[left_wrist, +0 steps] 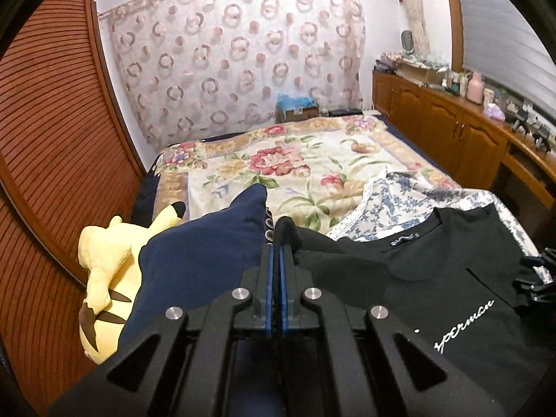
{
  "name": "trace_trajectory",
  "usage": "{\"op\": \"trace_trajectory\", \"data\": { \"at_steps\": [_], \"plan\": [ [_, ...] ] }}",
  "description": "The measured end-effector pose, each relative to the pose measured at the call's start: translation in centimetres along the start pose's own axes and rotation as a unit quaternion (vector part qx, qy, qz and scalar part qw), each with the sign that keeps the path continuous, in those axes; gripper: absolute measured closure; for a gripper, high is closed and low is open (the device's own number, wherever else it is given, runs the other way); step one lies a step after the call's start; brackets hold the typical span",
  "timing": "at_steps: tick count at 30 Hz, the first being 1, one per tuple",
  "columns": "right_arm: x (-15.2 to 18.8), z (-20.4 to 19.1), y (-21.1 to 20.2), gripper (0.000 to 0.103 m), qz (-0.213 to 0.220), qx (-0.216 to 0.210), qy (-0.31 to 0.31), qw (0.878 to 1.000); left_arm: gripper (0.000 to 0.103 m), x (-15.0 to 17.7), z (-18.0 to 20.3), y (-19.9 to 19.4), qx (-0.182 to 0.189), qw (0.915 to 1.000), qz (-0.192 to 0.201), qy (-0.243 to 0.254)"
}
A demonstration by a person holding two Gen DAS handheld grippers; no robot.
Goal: Fold small clothes
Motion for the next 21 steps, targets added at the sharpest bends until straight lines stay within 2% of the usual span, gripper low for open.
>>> {"op": "trace_trajectory", "data": {
  "at_steps": [9, 14, 17, 21],
  "plan": [
    [0.0, 0.4, 0.1, 0.038, -0.002, -0.008, 0.010, 1.000, 0.102, 2.0, 2.2, -3.3, 0.054, 0.9980, 0.033, -0.007],
    [-0.3, 0.7, -0.4, 0.038, 0.004, -0.014, 0.018, 1.000, 0.102, 3.2, 3.3, -4.4, 0.068, 0.9969, 0.040, -0.001],
    [-1.3, 1.9, -1.2, 0.038, 0.024, -0.005, 0.033, 0.999, 0.102, 3.8, 3.8, -4.5, 0.075, 0.9964, 0.040, 0.002],
    [-3.1, 4.1, -0.9, 0.038, 0.021, 0.002, 0.050, 0.999, 0.102, 4.1, 4.4, -5.0, 0.080, 0.9958, 0.044, 0.005]
  ]
}}
Point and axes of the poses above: each gripper's, at about its wrist camera, not at the fingertips, and y roughly the way its jaws point, z to its right, x to its underside, the point moved 6 cm from there along y, roughly the way its jaws point, and after that the axes turned 2 degrees about -y, right-handed, at the moved point
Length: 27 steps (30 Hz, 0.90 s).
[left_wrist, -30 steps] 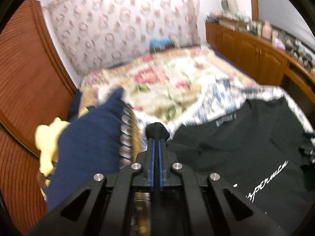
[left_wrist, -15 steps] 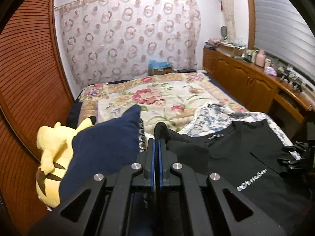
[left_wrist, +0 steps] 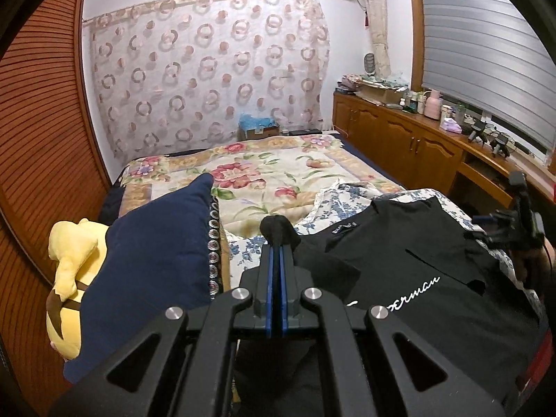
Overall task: Fold small clothes
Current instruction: 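Lift the collar with the left gripper while the right gripper grasps the hem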
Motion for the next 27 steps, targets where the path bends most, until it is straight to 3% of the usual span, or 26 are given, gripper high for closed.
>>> {"op": "trace_trajectory", "data": {
  "at_steps": [9, 16, 19, 24, 27],
  "plan": [
    [-2.8, 3.2, 4.6, 0.043, -0.037, 0.016, 0.039, 0.998, 0.102, 0.5, 0.8, -0.3, 0.007, 1.0000, 0.001, 0.002],
    [-3.7, 3.6, 6.6, 0.047, -0.045, 0.007, 0.054, 0.998, 0.102, 0.9, 1.3, -0.4, 0.009, 0.9999, -0.001, 0.005],
    [-4.3, 2.9, 6.9, 0.055, -0.045, 0.004, 0.041, 0.998, 0.102, 0.9, 1.4, -0.4, 0.009, 0.9999, -0.001, 0.006],
    [-4.7, 2.1, 7.4, 0.058, -0.042, 0.003, 0.026, 0.999, 0.102, 1.0, 1.5, -0.4, 0.009, 1.0000, -0.001, 0.005],
    [-4.9, 2.1, 7.5, 0.067, -0.043, 0.007, 0.020, 0.999, 0.102, 1.0, 1.6, -0.4, 0.008, 1.0000, -0.001, 0.004]
  ]
}}
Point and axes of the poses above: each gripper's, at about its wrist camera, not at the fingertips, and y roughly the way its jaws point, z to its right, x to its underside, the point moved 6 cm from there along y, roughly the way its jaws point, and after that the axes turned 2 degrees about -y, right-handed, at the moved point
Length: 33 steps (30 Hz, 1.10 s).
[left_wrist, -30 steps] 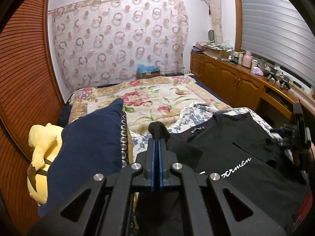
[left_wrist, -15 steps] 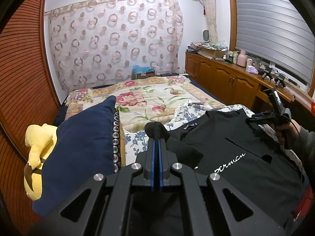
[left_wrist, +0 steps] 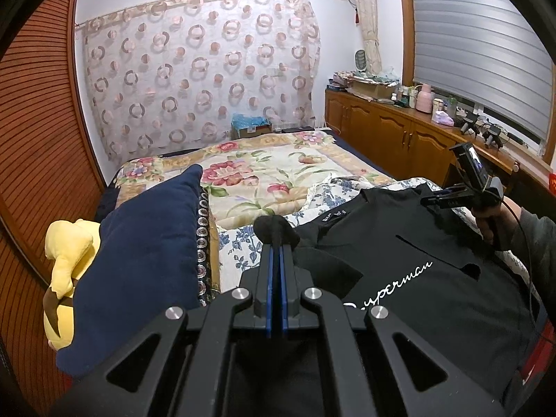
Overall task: Fold small clothes
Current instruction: 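Lift the collar with the left gripper while the right gripper grasps the hem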
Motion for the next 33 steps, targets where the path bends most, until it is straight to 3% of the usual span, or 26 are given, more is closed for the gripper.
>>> {"op": "trace_trajectory", "data": {
  "at_steps": [3, 4, 6, 12, 21, 27, 33],
  "plan": [
    [-0.1, 0.1, 0.1, 0.081, -0.001, 0.002, -0.005, 1.000, 0.102, 0.0, 0.1, 0.0, 0.000, 1.0000, 0.000, 0.000],
    [-0.1, 0.0, 0.1, 0.090, -0.004, -0.001, -0.007, 1.000, 0.102, 0.0, 0.1, 0.0, -0.001, 1.0000, 0.000, 0.001],
    [-0.1, -0.3, 0.0, 0.096, -0.003, -0.008, -0.014, 1.000, 0.102, 0.0, 0.1, 0.0, -0.001, 1.0000, 0.000, 0.001],
    [-0.4, -1.9, -2.7, 0.098, 0.037, -0.009, -0.022, 0.999, 0.102, 0.5, 0.4, -1.1, 0.005, 0.9999, 0.008, 0.004],
    [-0.9, -5.5, -13.1, 0.099, 0.137, -0.046, -0.062, 0.988, 0.102, 1.0, 0.4, -5.4, 0.022, 0.9989, 0.041, 0.001],
    [2.6, -7.2, -18.1, 0.099, 0.165, -0.066, -0.075, 0.981, 0.102, 3.4, -0.5, -8.0, 0.031, 0.9983, 0.049, -0.009],
    [7.3, -8.1, -20.6, 0.099, 0.165, -0.082, -0.076, 0.980, 0.102, 6.4, -1.0, -9.9, 0.038, 0.9979, 0.045, -0.027]
  ]
}}
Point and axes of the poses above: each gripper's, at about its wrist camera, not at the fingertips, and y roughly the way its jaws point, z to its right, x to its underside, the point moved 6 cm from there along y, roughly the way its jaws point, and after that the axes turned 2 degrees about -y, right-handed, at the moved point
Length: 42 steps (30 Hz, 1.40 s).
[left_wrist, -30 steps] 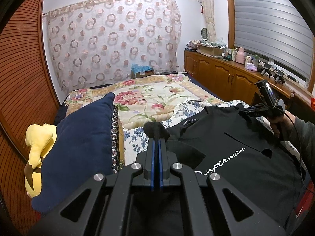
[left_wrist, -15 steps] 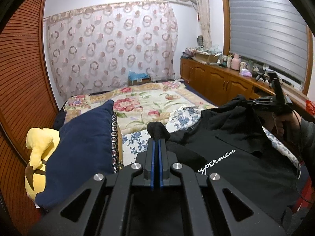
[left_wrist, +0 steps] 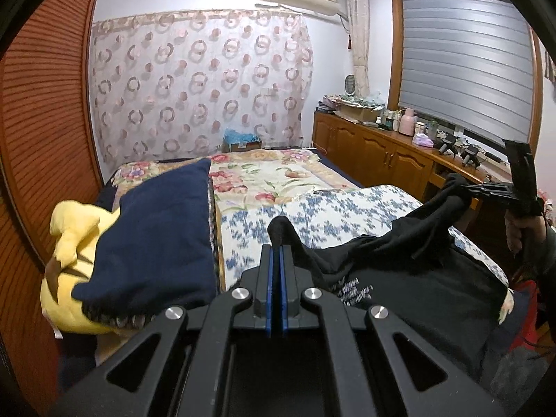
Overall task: Fold small clothes
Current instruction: 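Lift the collar with the left gripper while the right gripper grasps the hem, then grasp the black T-shirt's edge with the left gripper while the right gripper grasps the hem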
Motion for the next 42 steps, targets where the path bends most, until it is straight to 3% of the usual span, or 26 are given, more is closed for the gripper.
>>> {"op": "trace_trajectory", "data": {
  "at_steps": [6, 16, 22, 28, 31, 32, 35, 37, 41, 42],
  "plan": [
    [2.6, -0.6, -2.7, 0.099, -0.004, 0.001, 0.006, 1.000, 0.102, 3.0, -0.2, -1.3, 0.009, 0.9996, -0.013, -0.025],
    [3.8, -1.3, -7.3, 0.099, -0.004, 0.013, -0.005, 1.000, 0.102, 3.9, -0.8, -5.9, -0.004, 0.9992, -0.006, -0.039],
    [5.7, -1.5, -9.3, 0.099, -0.031, 0.015, -0.006, 0.999, 0.102, 4.3, -0.3, -7.5, -0.011, 0.9989, -0.014, -0.043],
    [8.1, -2.0, -8.8, 0.095, -0.065, -0.005, 0.007, 0.998, 0.099, 5.3, 0.5, -6.8, -0.009, 0.9983, -0.039, -0.041],
    [8.6, -1.6, -8.5, 0.091, -0.073, 0.004, 0.013, 0.997, 0.089, 5.2, 0.2, -6.6, -0.014, 0.9980, -0.041, -0.046],
    [8.4, -1.3, -8.5, 0.085, -0.071, 0.011, 0.015, 0.997, 0.080, 5.1, 0.2, -6.6, -0.014, 0.9981, -0.040, -0.046],
    [7.5, -0.7, -8.9, 0.062, -0.057, 0.020, 0.016, 0.998, 0.070, 5.0, 0.0, -6.2, -0.019, 0.9979, -0.043, -0.044],
    [7.1, -0.3, -8.7, 0.055, -0.050, 0.027, 0.014, 0.998, 0.066, 5.1, -0.2, -5.7, -0.018, 0.9976, -0.047, -0.046],
    [6.8, 0.4, -7.2, 0.054, -0.058, 0.040, 0.013, 0.997, 0.048, 5.6, -0.7, -4.5, -0.027, 0.9967, -0.059, -0.048],
    [6.9, 0.5, -6.7, 0.054, -0.061, 0.041, 0.012, 0.997, 0.048, 5.7, -0.8, -4.3, -0.028, 0.9966, -0.061, -0.048]
  ]
}}
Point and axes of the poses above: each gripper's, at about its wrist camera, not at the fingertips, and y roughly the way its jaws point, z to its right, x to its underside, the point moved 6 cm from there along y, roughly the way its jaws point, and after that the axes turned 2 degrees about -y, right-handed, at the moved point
